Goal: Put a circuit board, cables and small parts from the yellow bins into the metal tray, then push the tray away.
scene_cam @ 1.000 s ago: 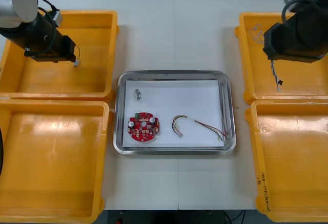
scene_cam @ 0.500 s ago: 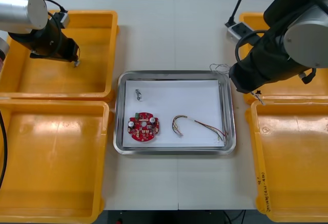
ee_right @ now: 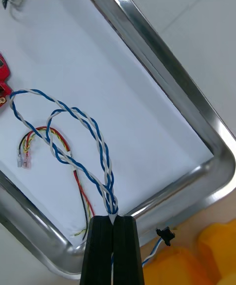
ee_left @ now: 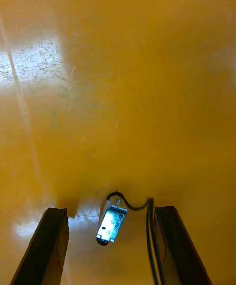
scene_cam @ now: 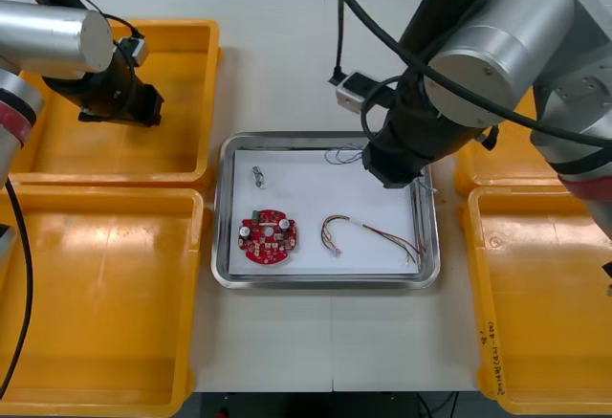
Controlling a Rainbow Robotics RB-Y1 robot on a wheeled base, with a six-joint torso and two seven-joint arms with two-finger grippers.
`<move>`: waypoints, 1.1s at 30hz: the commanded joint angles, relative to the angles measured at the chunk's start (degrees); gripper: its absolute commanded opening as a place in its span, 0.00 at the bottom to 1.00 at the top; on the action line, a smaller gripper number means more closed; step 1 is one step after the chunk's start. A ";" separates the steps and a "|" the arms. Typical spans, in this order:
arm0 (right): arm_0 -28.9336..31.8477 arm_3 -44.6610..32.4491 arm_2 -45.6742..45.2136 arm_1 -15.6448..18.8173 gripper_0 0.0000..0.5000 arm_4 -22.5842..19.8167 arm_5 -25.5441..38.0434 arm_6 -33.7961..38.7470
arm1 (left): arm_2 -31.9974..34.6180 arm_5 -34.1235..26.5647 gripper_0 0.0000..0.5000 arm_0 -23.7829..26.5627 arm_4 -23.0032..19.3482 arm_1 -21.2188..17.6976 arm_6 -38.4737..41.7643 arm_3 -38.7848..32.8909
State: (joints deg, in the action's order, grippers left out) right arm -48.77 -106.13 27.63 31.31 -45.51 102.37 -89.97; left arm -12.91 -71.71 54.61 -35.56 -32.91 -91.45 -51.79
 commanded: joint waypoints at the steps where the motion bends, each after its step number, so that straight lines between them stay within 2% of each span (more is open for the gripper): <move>1: -4.67 2.77 3.75 -1.95 0.00 1.47 -2.61 -4.33 | -2.83 2.63 1.00 3.23 0.23 0.65 -3.30 0.99; 6: -4.76 5.67 5.42 -3.01 0.00 3.23 -4.63 -10.84 | -2.83 2.63 1.00 3.23 0.31 0.65 -3.30 1.34; 8: -4.76 6.29 6.56 -3.10 0.00 4.11 -5.42 -12.16 | -2.83 2.63 0.66 3.14 0.31 0.65 -3.39 1.43; 9: -4.67 6.73 7.44 -3.01 0.00 4.90 -6.04 -12.16 | -2.83 2.63 0.13 3.14 0.31 0.65 -3.39 1.43; 10: -4.67 7.16 8.32 -3.01 0.00 5.69 -6.74 -12.24 | -2.83 2.63 0.00 3.14 0.31 0.65 -3.39 1.43; 16: -4.67 9.19 12.27 -3.01 0.00 9.12 -9.55 -12.60 | -2.74 2.63 0.00 3.14 0.31 0.57 -3.21 1.43; 24: -4.49 14.02 12.97 -3.10 0.00 8.77 -13.60 -13.83 | -2.47 1.84 0.00 3.14 0.05 -0.49 -3.39 1.34; 29: -4.32 16.04 14.29 -3.10 0.00 8.77 -17.11 -14.09 | 0.69 -1.50 0.00 3.14 1.02 -1.02 -4.00 0.82; 33: -4.14 16.13 14.56 -3.18 0.00 8.59 -17.38 -13.47 | 4.47 -5.28 0.00 3.05 2.60 -1.19 -4.18 -0.50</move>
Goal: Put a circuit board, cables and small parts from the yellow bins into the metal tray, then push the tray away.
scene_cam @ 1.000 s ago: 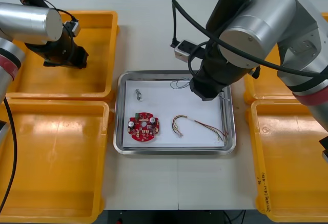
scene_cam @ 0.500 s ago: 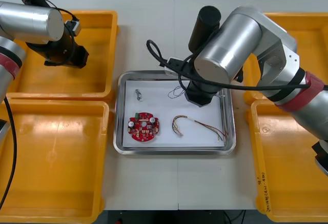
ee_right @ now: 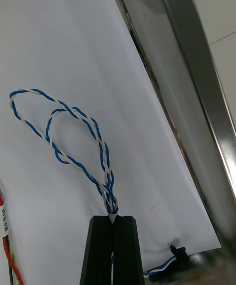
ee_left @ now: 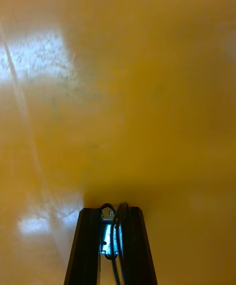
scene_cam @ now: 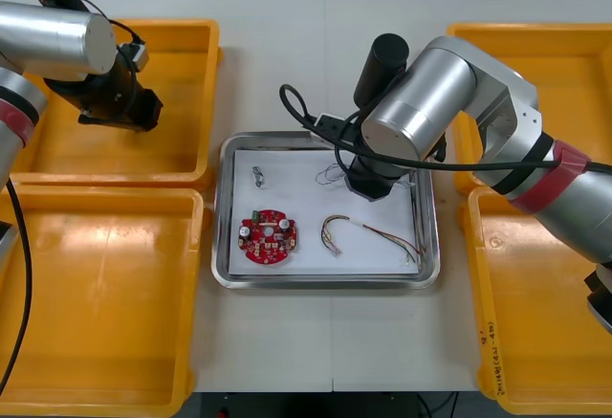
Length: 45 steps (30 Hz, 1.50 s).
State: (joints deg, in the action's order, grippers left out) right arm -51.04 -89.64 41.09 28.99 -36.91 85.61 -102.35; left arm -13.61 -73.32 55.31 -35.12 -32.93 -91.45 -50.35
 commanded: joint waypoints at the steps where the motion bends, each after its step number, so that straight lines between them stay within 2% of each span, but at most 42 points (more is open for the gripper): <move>1: -1.78 -0.36 1.09 -0.87 0.00 -0.09 -0.53 -0.92 | 5.70 -4.38 0.00 2.26 2.69 -1.08 -4.18 -2.47; 2: -1.78 -0.45 1.09 -0.95 0.06 -0.27 -0.53 -0.75 | 6.67 -5.79 0.00 1.82 3.92 -1.08 -4.18 -3.61; 3: -1.70 -0.36 1.09 -0.95 0.17 -0.44 -0.53 -0.75 | 7.72 -7.28 0.00 1.29 4.89 -1.08 -4.00 -5.37; 4: -1.70 -0.36 1.09 -0.95 0.24 -0.53 -0.53 -0.66 | 8.25 -8.16 0.00 0.85 5.41 -1.08 -3.91 -6.34; 6: -1.52 -0.62 1.09 -0.95 0.57 -0.79 -0.44 -0.39 | 10.45 -11.06 0.00 -1.08 6.56 -1.08 -3.47 -10.47; 7: -1.52 -0.62 1.09 -0.95 0.65 -0.97 -0.44 -0.31 | 10.97 -11.67 0.00 -1.61 6.73 -1.08 -3.30 -11.52; 9: -1.26 -1.06 1.09 -0.95 1.00 -1.06 -0.18 0.13 | 12.47 -14.31 0.00 -3.45 7.35 -1.08 -2.60 -15.66; 19: -1.17 -4.75 0.04 -0.87 1.00 -0.88 4.31 1.63 | 13.61 -24.86 0.00 -7.76 9.98 -0.03 5.58 -30.25; 26: -1.52 -8.36 -4.53 -0.95 1.00 -1.50 11.34 2.86 | 13.61 -31.54 0.00 -10.13 10.25 2.70 12.61 -40.27; 31: -2.49 -10.12 -10.33 -0.95 1.00 -3.61 18.02 3.47 | 13.43 -35.93 0.00 -10.13 10.69 5.51 17.27 -45.27; 37: -2.75 -12.40 -18.77 -0.95 1.00 -5.28 24.39 4.09 | 10.88 -36.68 0.00 -10.22 11.65 7.71 22.28 -49.67; 41: -2.66 -15.30 -22.81 -0.87 1.00 -3.52 24.39 4.70 | 8.60 -36.68 0.00 -10.31 12.27 9.11 25.88 -51.69; 45: -1.78 -20.22 -25.27 -0.51 1.00 0.00 24.39 5.76 | 5.35 -36.68 0.00 -10.57 14.20 11.05 29.66 -53.36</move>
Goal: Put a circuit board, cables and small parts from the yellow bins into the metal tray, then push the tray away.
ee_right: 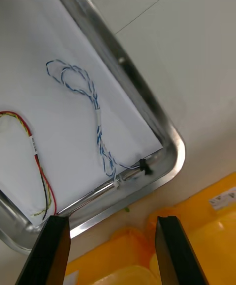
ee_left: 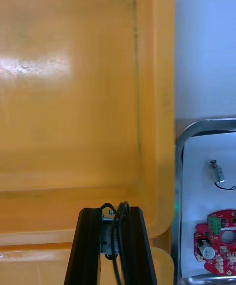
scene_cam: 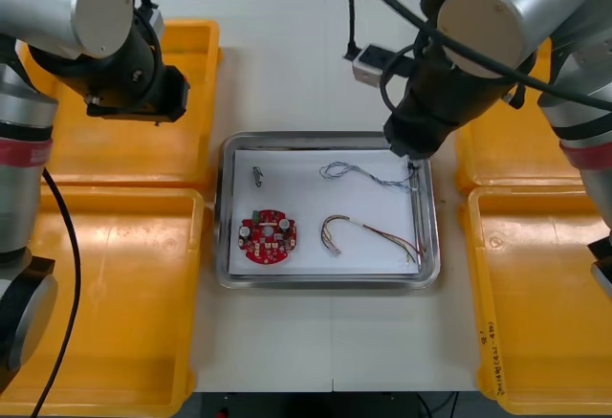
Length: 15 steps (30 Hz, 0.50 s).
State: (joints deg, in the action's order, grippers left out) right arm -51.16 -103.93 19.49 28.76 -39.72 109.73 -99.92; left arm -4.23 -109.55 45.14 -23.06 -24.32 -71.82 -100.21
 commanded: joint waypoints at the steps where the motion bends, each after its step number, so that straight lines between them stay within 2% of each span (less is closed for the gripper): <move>1: -0.96 -7.52 -4.19 0.16 1.00 3.60 0.27 3.60 | -5.17 -0.45 0.00 -0.58 2.85 2.87 11.09 -4.03; 5: 2.38 -11.47 -6.74 2.36 1.00 3.78 0.27 5.00 | -8.51 -0.45 0.00 -0.58 3.38 3.84 14.96 -4.73; 9: 6.07 -14.81 -10.08 5.43 1.00 1.05 0.27 9.40 | -12.47 -0.45 0.00 -0.67 2.85 3.84 19.61 -5.43; 15: 10.99 -17.98 -17.47 8.95 1.00 -3.17 0.27 13.97 | -18.09 3.47 0.00 -0.67 2.67 3.84 26.38 -5.34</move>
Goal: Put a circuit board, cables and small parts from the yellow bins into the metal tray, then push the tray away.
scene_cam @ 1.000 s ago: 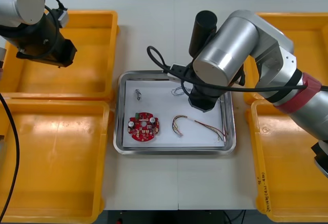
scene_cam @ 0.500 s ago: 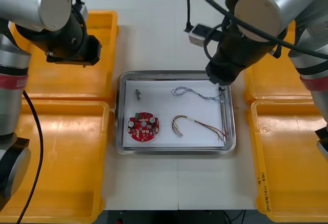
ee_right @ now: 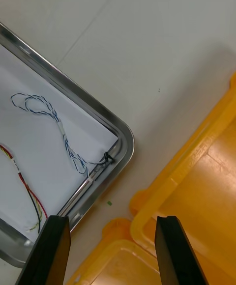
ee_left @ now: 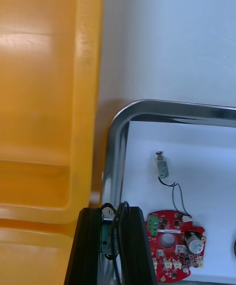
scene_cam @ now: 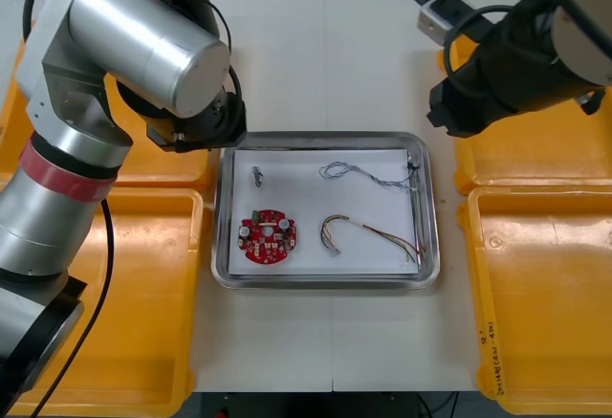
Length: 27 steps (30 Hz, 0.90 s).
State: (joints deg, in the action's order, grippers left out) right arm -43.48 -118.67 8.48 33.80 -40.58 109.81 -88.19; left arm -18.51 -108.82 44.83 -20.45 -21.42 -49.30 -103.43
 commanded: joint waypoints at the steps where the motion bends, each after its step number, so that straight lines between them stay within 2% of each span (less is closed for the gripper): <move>1: 4.29 -3.85 -7.86 4.61 1.00 -2.84 0.19 2.68 | -4.86 3.62 0.00 -0.27 0.06 0.95 5.09 -1.95; 8: 10.53 -6.40 -15.95 7.42 1.00 -3.90 0.19 4.08 | -11.02 11.00 0.00 -0.35 0.32 0.68 11.59 -0.64; 16: 16.59 -7.11 -24.30 8.47 1.00 -5.04 0.19 5.31 | -15.32 15.75 0.00 -0.44 0.41 0.15 13.26 3.58; 27: 23.01 -7.11 -29.57 10.58 1.00 -5.13 0.19 8.30 | -19.28 23.48 0.00 -0.35 1.55 0.15 14.75 11.23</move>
State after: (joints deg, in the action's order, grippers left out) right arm -22.75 -123.88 -18.60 41.00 -45.21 109.82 -82.69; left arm -36.10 -87.34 44.79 -19.74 -21.41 -36.40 -92.87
